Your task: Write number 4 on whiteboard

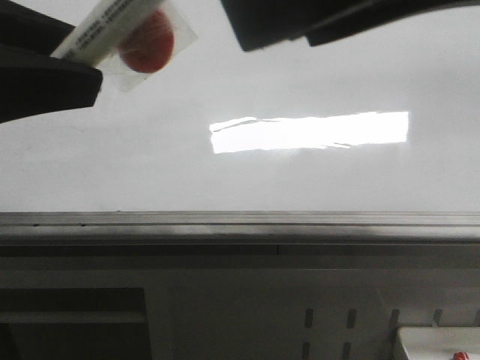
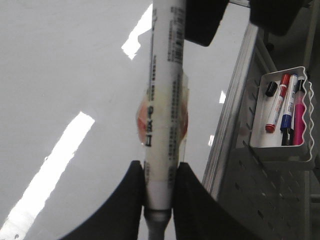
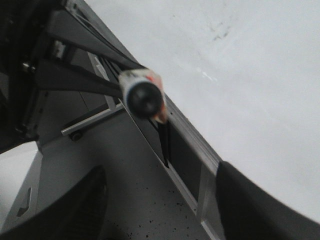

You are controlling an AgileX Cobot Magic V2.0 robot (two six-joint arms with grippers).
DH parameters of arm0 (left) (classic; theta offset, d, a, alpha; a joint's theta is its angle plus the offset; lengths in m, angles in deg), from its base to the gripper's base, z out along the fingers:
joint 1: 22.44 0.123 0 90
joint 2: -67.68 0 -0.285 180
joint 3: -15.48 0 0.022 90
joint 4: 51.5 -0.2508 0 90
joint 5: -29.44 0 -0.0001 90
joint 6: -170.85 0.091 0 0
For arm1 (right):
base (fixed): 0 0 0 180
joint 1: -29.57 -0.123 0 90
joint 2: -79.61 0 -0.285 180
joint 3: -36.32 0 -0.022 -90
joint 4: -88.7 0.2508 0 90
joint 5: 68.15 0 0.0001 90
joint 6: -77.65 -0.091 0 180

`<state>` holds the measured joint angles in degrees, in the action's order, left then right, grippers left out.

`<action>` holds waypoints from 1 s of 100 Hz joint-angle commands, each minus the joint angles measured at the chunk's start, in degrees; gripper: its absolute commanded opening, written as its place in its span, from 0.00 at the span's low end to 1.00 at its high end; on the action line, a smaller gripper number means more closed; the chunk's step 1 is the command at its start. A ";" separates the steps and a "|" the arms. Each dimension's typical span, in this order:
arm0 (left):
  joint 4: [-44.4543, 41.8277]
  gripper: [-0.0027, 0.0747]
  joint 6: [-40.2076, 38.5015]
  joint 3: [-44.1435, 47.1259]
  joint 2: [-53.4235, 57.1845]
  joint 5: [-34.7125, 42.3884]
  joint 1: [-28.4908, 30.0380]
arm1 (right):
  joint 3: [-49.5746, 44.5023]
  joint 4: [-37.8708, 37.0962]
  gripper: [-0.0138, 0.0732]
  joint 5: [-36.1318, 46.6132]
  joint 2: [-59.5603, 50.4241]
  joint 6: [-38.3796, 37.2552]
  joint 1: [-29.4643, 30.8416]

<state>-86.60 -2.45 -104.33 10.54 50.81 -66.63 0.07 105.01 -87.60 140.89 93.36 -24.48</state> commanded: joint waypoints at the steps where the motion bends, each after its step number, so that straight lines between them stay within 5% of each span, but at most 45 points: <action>1: -0.65 0.01 -0.48 -1.37 0.50 5.22 -0.31 | 3.49 -1.24 0.62 4.87 0.51 1.00 -1.90; 54: -3.89 0.01 -0.48 -1.37 0.11 6.46 -0.31 | 5.99 -2.53 0.60 10.29 5.62 1.00 -5.07; 64: -4.67 0.01 -0.48 -1.37 0.11 6.46 -0.31 | 5.99 -2.53 0.46 10.88 5.62 1.00 -5.07; 79: -6.34 0.01 -0.48 -1.37 0.11 6.46 -0.31 | 5.99 -2.53 0.08 10.37 5.62 1.00 -5.07; 91: -6.14 0.05 -0.48 -1.37 0.11 8.10 -0.31 | 5.99 -2.53 0.09 10.10 5.62 1.00 -5.07; 100: -4.56 0.19 -0.48 -1.37 0.58 8.47 -0.31 | 5.99 -2.67 0.09 10.10 5.62 1.00 -5.07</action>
<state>-93.97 -2.45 -104.12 10.54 53.30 -66.63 3.97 102.71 -81.59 147.21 93.69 -29.59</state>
